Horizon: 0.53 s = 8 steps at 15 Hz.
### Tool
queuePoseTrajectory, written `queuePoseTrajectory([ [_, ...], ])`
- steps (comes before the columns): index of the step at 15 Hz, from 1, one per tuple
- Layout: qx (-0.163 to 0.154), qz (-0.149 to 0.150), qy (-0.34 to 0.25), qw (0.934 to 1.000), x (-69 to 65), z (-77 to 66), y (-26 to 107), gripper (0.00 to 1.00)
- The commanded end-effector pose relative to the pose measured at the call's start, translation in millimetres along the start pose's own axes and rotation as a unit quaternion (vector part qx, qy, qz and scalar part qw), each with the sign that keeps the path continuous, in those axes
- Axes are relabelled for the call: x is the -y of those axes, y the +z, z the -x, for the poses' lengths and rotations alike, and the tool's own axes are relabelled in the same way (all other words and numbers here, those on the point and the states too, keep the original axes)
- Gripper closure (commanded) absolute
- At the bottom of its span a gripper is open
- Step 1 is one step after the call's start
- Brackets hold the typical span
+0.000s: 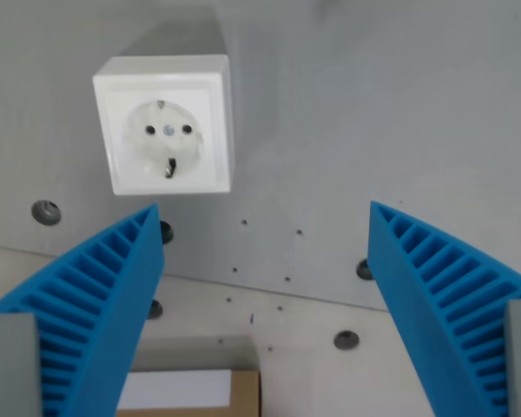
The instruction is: Move above the white socket
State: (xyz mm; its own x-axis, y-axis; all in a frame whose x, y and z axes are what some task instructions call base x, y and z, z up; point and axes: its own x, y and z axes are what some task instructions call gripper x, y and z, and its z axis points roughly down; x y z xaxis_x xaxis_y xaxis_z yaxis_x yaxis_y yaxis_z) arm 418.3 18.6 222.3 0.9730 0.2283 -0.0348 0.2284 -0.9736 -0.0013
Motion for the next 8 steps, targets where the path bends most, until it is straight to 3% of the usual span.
queuePoseTrajectory([
  [1,-0.044,0.011,0.006,0.9989,9.8,0.5,11.4,0.00],
  [8,-0.054,0.013,0.005,0.9984,27.0,-2.1,32.1,0.00],
])
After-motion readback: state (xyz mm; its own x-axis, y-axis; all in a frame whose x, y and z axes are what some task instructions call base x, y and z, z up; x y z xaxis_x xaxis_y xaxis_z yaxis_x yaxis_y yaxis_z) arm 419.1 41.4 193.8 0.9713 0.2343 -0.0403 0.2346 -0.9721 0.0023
